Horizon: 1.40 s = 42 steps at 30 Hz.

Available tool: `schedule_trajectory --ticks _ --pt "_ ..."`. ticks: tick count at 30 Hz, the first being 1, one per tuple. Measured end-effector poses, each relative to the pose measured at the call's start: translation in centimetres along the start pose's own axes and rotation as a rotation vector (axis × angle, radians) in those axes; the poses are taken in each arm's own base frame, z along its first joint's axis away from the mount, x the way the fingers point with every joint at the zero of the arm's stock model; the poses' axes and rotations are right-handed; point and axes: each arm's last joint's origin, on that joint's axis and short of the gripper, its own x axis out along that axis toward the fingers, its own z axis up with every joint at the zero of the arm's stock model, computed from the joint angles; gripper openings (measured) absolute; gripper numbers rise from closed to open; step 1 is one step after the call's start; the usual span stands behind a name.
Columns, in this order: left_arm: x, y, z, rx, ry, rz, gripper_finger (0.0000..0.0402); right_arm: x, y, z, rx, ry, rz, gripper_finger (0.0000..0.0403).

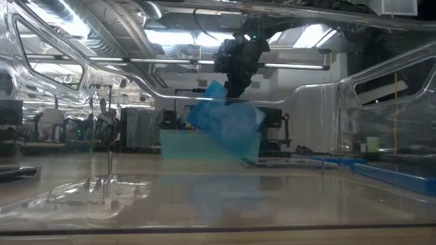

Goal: Pick & place jewel cases by type
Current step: Put the middle left blue CD case into the green bin

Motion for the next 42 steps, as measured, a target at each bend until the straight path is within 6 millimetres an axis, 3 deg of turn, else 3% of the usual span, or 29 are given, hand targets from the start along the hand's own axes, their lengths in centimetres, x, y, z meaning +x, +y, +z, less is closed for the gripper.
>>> schedule_trajectory --ticks 7,14,34,42 --pt "0.0 0.0 0.0 0.000 0.000 0.000 0.0060 1.3 0.1 0.2 -0.034 0.011 0.023 0.0037" --pt "0.0 0.0 0.0 0.000 0.000 0.000 0.0060 3.0 0.1 0.6 -0.063 0.035 0.012 0.0065" --pt "0.0 0.1 0.0 0.016 -0.004 0.024 0.0061 3.0 0.2 1.4 -0.151 0.014 -0.055 0.0073" --pt "0.0 0.1 0.0 0.011 -0.004 0.024 0.0061 4.0 -0.1 1.3 -0.156 0.020 -0.047 0.0140"
